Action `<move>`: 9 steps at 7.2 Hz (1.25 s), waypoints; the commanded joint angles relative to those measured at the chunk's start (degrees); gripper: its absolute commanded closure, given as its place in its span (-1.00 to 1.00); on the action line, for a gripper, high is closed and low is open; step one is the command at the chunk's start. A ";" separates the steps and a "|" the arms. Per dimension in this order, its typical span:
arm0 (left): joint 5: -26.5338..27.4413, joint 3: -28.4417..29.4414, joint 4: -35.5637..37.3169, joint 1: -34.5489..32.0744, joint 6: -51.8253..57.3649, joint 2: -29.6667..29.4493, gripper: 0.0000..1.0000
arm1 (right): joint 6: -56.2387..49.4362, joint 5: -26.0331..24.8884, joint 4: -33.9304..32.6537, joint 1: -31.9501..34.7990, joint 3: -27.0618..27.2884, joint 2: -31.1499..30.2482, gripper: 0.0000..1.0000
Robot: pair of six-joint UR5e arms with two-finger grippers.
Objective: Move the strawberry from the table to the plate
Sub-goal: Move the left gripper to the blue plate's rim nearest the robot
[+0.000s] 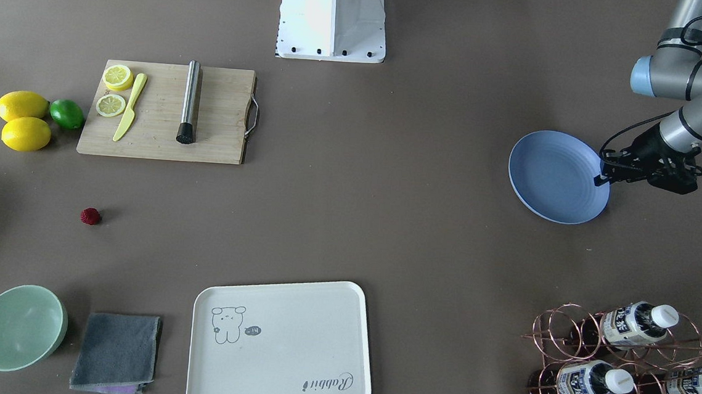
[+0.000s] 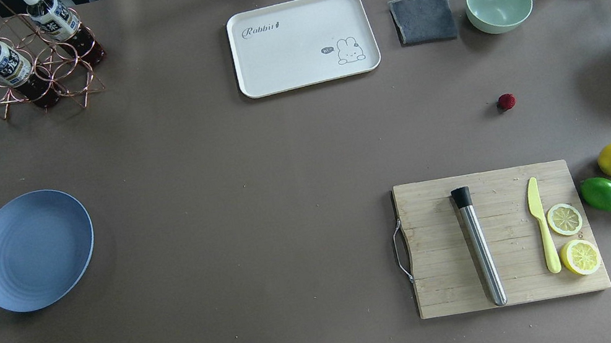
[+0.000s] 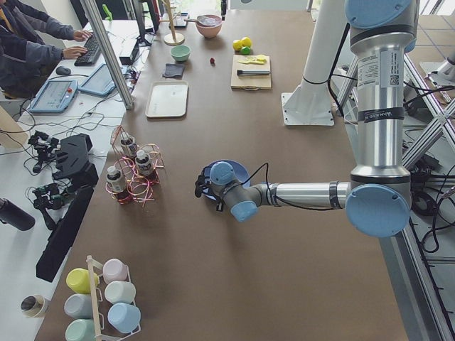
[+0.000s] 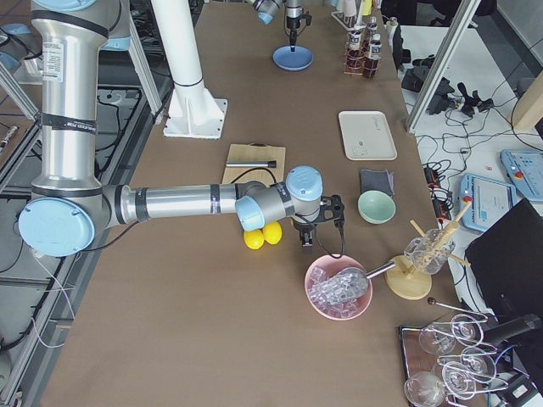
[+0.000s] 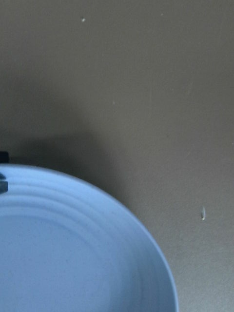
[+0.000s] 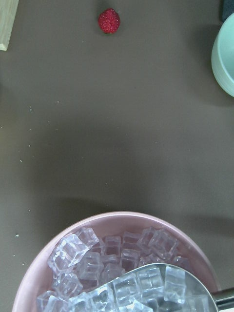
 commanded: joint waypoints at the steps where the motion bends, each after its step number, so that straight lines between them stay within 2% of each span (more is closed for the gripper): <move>1: -2.59 -0.68 0.66 -0.92 -1.71 -3.24 1.00 | 0.01 0.20 0.00 0.00 0.00 -0.23 -1.00; 2: -5.47 -1.03 0.32 -0.92 -9.73 -7.53 1.00 | 0.01 0.20 0.00 0.00 -0.09 -0.23 -1.00; 4: -4.89 -5.40 0.31 3.53 -26.08 -15.18 1.00 | 0.01 0.20 0.00 0.00 -0.09 -0.32 -1.00; 5: -2.01 -6.13 0.49 7.56 -32.94 -19.04 1.00 | -0.08 0.11 0.00 0.00 -0.35 -0.32 -1.00; 6: 2.80 -6.22 4.67 11.78 -36.15 -23.96 1.00 | -0.08 0.02 0.00 0.00 -0.53 -0.32 -1.00; 7: 7.46 -6.22 13.41 14.69 -36.79 -30.88 1.00 | -0.08 0.20 0.00 -0.09 -0.53 -0.32 -1.00; 8: 11.95 -6.05 17.33 19.16 -37.05 -34.43 1.00 | -0.08 0.29 0.00 -0.09 -0.53 -0.32 -1.00; 9: 15.21 -5.26 17.45 21.64 -36.97 -35.07 1.00 | -0.08 0.03 0.00 -0.18 -0.62 -0.14 -1.00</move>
